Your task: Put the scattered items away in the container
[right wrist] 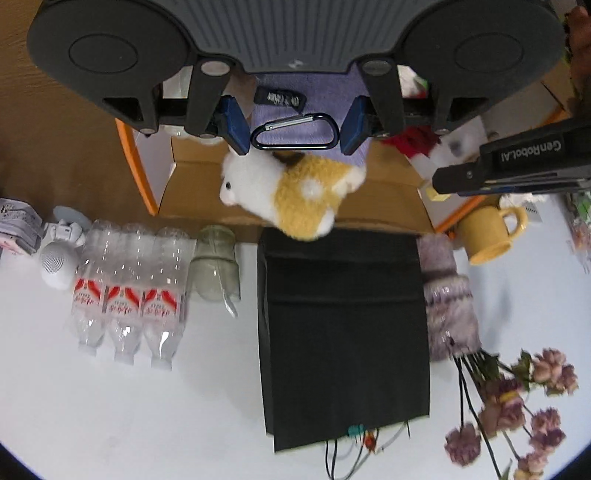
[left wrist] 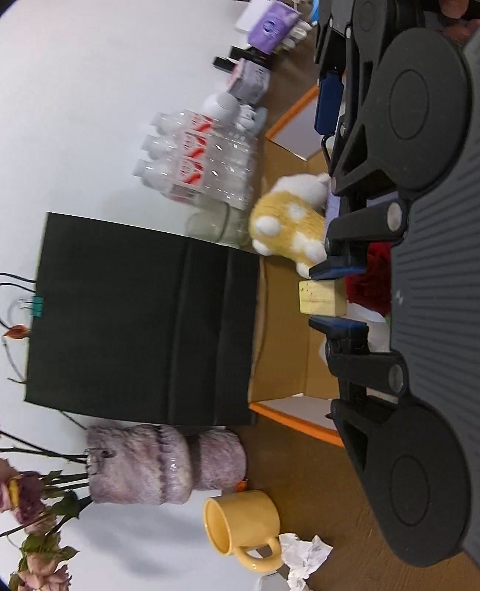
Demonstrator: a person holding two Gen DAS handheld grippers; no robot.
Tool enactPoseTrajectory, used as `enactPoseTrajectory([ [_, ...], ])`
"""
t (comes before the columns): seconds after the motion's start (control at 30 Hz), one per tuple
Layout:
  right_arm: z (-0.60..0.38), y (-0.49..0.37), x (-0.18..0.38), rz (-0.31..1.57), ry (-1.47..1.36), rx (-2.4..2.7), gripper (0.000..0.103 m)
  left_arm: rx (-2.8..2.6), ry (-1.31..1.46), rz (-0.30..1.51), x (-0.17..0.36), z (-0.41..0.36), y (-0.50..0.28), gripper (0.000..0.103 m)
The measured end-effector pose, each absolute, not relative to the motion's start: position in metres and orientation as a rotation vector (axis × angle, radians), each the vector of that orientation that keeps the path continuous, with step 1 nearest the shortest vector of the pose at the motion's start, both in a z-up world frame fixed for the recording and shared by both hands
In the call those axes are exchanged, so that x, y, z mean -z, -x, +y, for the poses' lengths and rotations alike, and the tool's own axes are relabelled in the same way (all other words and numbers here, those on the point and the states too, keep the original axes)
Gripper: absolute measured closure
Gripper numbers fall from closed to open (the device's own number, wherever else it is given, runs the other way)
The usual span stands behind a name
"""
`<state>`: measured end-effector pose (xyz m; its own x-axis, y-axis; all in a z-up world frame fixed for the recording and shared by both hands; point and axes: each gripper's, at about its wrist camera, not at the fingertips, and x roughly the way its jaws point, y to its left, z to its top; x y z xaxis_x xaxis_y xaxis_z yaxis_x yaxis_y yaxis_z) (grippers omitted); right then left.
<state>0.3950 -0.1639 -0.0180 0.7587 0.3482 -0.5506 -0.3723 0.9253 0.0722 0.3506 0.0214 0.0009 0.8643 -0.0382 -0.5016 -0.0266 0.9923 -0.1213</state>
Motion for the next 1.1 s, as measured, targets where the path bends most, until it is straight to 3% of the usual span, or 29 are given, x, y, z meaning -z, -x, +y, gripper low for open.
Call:
enactPoseTrajectory([
  [0.1,-0.165,-0.398,0.024,0.616,0.044,-0.379,0.050,0.011,0.114,0.538,0.002,0.019,-0.350,0.081],
  [0.13,-0.165,-0.398,0.025,0.621,0.043,-0.379,0.049,0.009,0.108,0.537,0.002,0.018,-0.349,0.074],
  [0.17,-0.165,-0.398,0.025,0.625,0.039,-0.376,0.049,0.004,0.105,0.535,0.001,0.017,-0.348,0.066],
  [0.2,-0.166,-0.397,0.025,0.626,0.034,-0.372,0.043,-0.006,0.105,0.531,0.000,0.017,-0.347,0.044],
  [0.23,-0.167,-0.396,0.024,0.628,0.032,-0.367,0.036,-0.017,0.103,0.523,-0.001,0.017,-0.345,0.031],
  [0.27,-0.168,-0.395,0.023,0.628,0.033,-0.360,0.019,-0.025,0.099,0.513,-0.003,0.017,-0.343,0.023],
  [0.3,-0.169,-0.393,0.022,0.624,0.035,-0.354,0.010,-0.028,0.098,0.504,-0.005,0.018,-0.341,0.019],
  [0.33,-0.171,-0.391,0.020,0.620,0.038,-0.351,0.010,-0.031,0.101,0.497,-0.007,0.019,-0.339,0.008],
  [0.4,-0.173,-0.388,0.015,0.618,0.035,-0.350,0.007,-0.037,0.103,0.483,-0.012,0.021,-0.336,0.000],
  [0.47,-0.175,-0.385,0.011,0.621,0.029,-0.350,0.000,-0.041,0.103,0.476,-0.016,0.022,-0.333,0.000],
  [1.1,-0.191,-0.338,-0.020,0.613,0.008,-0.317,0.000,-0.004,0.140,0.474,-0.035,0.021,-0.278,0.000],
])
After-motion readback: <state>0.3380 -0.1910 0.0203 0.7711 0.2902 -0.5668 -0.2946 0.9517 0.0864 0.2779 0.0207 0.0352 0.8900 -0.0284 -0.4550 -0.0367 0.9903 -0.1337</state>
